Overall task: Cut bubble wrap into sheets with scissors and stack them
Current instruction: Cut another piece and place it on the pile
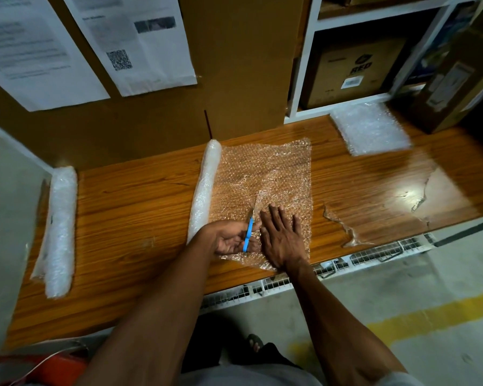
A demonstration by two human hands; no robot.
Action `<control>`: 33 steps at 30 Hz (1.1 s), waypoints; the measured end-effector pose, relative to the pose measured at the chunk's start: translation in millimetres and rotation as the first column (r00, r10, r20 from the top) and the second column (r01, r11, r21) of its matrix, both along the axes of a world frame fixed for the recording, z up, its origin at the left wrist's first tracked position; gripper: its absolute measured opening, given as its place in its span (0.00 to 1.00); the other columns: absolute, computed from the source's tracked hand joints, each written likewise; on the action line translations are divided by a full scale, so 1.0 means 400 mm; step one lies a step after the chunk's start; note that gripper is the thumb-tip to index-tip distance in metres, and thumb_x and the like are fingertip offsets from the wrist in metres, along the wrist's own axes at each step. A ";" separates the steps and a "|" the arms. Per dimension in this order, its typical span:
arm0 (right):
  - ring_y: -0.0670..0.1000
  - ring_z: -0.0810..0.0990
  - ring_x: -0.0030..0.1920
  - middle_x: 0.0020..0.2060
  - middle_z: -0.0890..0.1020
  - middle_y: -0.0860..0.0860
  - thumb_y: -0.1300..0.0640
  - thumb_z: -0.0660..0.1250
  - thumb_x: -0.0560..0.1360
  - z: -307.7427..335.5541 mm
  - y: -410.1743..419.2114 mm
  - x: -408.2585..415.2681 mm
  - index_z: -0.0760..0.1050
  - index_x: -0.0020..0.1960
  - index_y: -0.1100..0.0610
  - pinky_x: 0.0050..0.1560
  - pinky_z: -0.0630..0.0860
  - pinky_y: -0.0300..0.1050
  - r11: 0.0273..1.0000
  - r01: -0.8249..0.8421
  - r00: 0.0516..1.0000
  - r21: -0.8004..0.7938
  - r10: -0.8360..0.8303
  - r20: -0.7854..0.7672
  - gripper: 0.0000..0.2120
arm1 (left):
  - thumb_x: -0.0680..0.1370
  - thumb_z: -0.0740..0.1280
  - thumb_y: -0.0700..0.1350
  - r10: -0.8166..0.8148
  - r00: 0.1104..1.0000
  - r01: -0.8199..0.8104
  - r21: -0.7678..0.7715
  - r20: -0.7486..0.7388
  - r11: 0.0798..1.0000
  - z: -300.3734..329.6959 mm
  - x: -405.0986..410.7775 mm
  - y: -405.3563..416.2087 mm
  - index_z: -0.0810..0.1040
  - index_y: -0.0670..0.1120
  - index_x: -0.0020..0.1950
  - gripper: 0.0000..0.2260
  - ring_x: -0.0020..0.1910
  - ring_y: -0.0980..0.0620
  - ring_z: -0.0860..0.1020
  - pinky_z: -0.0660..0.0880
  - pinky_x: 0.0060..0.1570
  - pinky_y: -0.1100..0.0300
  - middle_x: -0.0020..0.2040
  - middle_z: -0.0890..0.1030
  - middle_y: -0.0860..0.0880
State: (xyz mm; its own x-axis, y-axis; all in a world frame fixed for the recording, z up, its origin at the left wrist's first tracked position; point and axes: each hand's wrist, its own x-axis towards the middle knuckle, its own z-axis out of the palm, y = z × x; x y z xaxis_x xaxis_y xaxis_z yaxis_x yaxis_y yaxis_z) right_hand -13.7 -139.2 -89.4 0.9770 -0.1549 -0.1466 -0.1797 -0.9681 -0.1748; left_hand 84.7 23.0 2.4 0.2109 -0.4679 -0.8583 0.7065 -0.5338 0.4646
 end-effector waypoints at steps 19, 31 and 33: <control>0.58 0.32 0.82 0.83 0.32 0.53 0.33 0.36 0.84 0.021 -0.044 0.049 0.32 0.84 0.45 0.81 0.38 0.67 0.997 0.072 0.997 0.006 -0.072 -0.037 0.33 | 0.81 0.71 0.47 0.096 0.995 -0.096 0.036 0.002 0.995 -0.070 0.008 -0.002 0.81 0.36 0.53 0.13 0.27 0.58 0.77 0.72 0.22 0.71 0.43 0.85 0.40; 0.56 0.32 0.83 0.84 0.34 0.51 0.37 0.32 0.84 0.011 -0.046 0.035 0.33 0.84 0.45 0.82 0.40 0.66 0.997 0.077 0.997 -0.014 -0.077 -0.014 0.31 | 0.71 0.73 0.66 -0.020 0.999 0.020 -0.005 0.030 1.000 -0.015 0.032 -0.026 0.76 0.35 0.67 0.39 0.46 0.51 0.85 0.79 0.30 0.65 0.53 0.85 0.41; 0.55 0.33 0.83 0.84 0.35 0.51 0.38 0.33 0.84 0.007 -0.046 0.034 0.33 0.84 0.45 0.82 0.40 0.66 0.997 0.082 0.997 -0.014 -0.082 -0.005 0.30 | 0.72 0.73 0.65 -0.012 0.999 0.013 -0.013 0.037 1.000 -0.016 0.045 -0.033 0.77 0.35 0.65 0.37 0.43 0.51 0.85 0.79 0.29 0.65 0.51 0.85 0.41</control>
